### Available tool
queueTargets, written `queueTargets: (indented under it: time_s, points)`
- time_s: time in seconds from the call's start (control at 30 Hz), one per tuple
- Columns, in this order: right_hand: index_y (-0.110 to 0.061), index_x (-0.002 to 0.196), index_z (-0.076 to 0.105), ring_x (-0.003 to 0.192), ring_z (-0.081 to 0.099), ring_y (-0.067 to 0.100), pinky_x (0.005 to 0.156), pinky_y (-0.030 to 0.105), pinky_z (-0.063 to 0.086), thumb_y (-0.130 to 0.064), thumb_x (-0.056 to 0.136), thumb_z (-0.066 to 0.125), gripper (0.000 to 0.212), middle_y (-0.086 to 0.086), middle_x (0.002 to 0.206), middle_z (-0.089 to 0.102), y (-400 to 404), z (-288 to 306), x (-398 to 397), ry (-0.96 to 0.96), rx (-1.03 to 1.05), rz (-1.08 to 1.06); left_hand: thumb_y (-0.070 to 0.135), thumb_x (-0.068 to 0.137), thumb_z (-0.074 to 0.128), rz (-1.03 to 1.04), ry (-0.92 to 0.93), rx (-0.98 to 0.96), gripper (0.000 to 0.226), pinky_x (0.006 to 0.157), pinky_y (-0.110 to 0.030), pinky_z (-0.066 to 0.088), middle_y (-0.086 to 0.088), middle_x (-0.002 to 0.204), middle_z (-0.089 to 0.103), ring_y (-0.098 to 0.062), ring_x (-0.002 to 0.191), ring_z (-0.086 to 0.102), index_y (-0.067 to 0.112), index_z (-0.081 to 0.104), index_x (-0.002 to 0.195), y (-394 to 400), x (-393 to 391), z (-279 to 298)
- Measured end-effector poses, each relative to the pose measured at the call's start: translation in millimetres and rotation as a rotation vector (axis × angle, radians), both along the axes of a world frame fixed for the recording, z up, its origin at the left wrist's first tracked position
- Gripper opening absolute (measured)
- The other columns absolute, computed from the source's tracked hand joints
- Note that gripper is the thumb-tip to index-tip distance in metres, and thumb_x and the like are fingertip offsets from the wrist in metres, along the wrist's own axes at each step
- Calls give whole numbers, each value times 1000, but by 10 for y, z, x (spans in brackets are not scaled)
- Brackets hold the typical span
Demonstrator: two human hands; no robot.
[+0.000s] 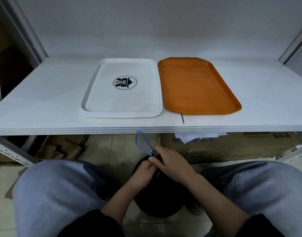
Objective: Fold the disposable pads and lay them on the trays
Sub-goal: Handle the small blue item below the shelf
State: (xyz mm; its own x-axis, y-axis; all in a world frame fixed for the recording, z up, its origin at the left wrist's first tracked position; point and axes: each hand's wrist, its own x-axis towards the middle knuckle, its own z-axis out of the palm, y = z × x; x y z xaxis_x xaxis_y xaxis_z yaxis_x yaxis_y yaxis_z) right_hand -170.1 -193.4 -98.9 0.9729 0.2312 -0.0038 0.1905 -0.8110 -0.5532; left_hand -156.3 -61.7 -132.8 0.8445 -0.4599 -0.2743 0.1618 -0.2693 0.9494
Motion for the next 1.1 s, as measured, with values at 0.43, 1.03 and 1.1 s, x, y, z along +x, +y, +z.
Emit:
queueTargets:
  time_s: [0.43,1.03,1.1]
  points:
    - [-18,64,42,53,43,7,51,26,29,-42,95,49,39,-5,56,42,-363,-47,-129,148,52,-192,12,99,45,44,59,-64,36,61,-9,43,8,55,61,4,53,55,14,65,69,74,96,68]
    - [-26,92,67,82,60,4,78,27,49,-27,95,51,16,-7,97,66,-351,-97,-135,246,213,-270,-2,83,67,16,38,-111,9,68,-13,49,5,70,67,0,68,64,7,68,81,123,130,8]
    - [-23,111,63,93,54,-4,81,14,43,-10,90,57,26,-7,111,59,-258,-166,-93,154,280,-210,-2,82,68,-33,28,-102,12,69,-15,48,4,71,68,-1,69,63,9,67,78,121,133,1]
